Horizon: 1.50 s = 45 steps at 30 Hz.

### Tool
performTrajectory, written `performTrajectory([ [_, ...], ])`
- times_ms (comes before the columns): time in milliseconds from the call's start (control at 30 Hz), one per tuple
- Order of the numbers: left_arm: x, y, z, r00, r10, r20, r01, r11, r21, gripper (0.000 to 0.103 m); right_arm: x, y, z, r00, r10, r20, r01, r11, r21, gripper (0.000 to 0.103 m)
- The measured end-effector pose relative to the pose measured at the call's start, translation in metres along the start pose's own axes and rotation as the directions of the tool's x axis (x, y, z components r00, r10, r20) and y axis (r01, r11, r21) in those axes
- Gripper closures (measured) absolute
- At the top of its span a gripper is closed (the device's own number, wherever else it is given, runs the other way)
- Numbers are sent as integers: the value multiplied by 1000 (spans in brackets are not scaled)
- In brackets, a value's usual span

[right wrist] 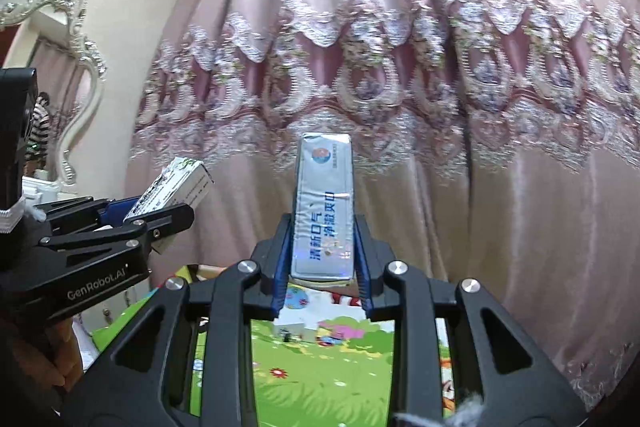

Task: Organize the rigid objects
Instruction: 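Lift both held boxes and carry them over the storage box, then open both tools to drop the boxes into the storage box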

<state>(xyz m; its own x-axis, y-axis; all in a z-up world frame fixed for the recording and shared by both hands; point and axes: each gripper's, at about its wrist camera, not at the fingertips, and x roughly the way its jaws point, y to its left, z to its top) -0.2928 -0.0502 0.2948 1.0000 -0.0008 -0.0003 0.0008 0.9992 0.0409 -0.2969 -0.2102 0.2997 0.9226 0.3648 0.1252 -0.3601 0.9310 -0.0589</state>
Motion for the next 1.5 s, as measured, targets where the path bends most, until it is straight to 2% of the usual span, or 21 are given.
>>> performTrajectory([
  [167,-9,33,-11,998,64,-24,-64,998,-26,69,12,34,1,995,98,-20,-99,994,-37,71],
  [333,-18,65,-26,990,129,-56,-132,990,-51,69,22,70,-3,979,201,-37,-203,977,-58,71],
  [533,-34,104,-46,971,210,-114,-221,971,-89,69,28,110,-5,946,319,-54,-322,943,-83,71],
  [667,-47,134,-63,951,257,-170,-281,951,-133,69,34,138,-9,907,410,-94,-417,905,-82,71],
  [733,-53,145,-71,940,280,-196,-309,941,-139,69,40,152,-11,881,456,-124,-466,882,-68,71],
  [867,-67,173,-92,909,322,-264,-375,909,-181,69,48,184,-22,812,549,-200,-567,822,-45,71],
  [1033,-81,205,-122,869,350,-349,-443,866,-233,69,53,227,-42,731,607,-313,-655,752,-71,71],
  [1133,-87,218,-141,846,354,-398,-473,844,-254,69,57,251,-61,666,632,-397,-708,703,-67,71],
  [1200,-90,225,-156,828,354,-434,-493,828,-267,69,60,263,-72,631,642,-437,-732,679,-58,71],
  [1300,-90,238,-177,804,342,-485,-518,804,-291,69,61,286,-96,555,649,-520,-777,628,-46,71],
  [1400,-96,248,-197,776,348,-527,-551,780,-297,69,61,305,-117,498,648,-576,-807,589,-36,71],
  [1433,-100,251,-203,767,351,-538,-563,770,-300,69,61,312,-125,473,649,-596,-820,571,-30,71],
  [1500,-106,258,-213,751,356,-556,-583,752,-307,69,59,323,-134,446,648,-618,-836,548,-29,71],
])
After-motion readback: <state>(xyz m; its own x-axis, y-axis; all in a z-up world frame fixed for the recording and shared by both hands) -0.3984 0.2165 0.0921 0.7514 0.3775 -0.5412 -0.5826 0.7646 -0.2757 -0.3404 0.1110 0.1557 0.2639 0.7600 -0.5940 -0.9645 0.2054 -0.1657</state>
